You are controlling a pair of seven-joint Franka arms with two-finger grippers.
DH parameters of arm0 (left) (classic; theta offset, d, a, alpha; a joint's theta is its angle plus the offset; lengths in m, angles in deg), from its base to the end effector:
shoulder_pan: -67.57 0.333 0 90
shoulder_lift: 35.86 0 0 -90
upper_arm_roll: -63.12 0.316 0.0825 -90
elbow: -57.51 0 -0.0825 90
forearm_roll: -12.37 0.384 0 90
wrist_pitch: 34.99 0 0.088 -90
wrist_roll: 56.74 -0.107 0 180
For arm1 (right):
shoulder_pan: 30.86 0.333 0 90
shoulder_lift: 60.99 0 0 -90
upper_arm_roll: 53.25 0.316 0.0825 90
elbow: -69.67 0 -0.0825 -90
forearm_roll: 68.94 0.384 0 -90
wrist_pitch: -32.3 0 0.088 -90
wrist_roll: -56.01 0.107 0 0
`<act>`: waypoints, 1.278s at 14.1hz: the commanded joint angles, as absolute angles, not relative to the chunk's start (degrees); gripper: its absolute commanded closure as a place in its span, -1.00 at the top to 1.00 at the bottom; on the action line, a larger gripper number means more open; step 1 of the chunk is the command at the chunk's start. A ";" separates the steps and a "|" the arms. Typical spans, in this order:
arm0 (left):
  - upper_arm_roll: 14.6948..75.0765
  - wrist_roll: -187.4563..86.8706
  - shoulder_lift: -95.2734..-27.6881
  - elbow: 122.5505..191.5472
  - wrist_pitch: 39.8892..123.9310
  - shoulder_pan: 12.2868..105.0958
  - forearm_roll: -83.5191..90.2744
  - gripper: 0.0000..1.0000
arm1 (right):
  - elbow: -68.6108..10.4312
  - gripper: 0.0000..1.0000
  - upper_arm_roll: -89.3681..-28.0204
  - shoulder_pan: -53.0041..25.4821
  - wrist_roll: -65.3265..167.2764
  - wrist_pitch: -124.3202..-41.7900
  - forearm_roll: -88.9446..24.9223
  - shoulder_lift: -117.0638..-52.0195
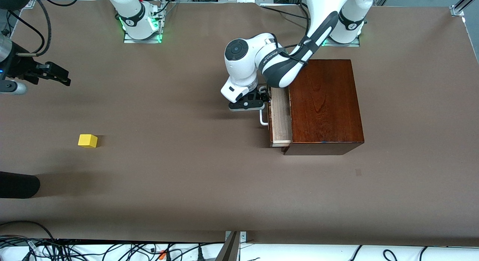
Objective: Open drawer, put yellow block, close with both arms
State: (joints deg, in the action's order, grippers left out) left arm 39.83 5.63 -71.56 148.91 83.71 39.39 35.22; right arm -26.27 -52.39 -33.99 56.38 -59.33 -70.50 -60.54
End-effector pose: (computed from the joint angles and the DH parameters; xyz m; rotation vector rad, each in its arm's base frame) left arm 0.4689 -0.4976 0.2839 -3.0133 -0.0606 -0.0632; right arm 0.5502 -0.0246 0.5824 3.1129 -0.0691 -0.1056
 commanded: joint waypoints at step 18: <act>38.16 -17.94 -58.81 132.04 48.43 51.89 27.06 1.00 | -35.15 1.00 -63.70 -35.34 38.87 -88.07 -64.99 -77.16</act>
State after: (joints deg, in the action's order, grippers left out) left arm 38.54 -9.89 -62.08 131.31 51.08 46.17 30.51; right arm -28.33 -63.80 -35.14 39.53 -81.47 -66.49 -78.97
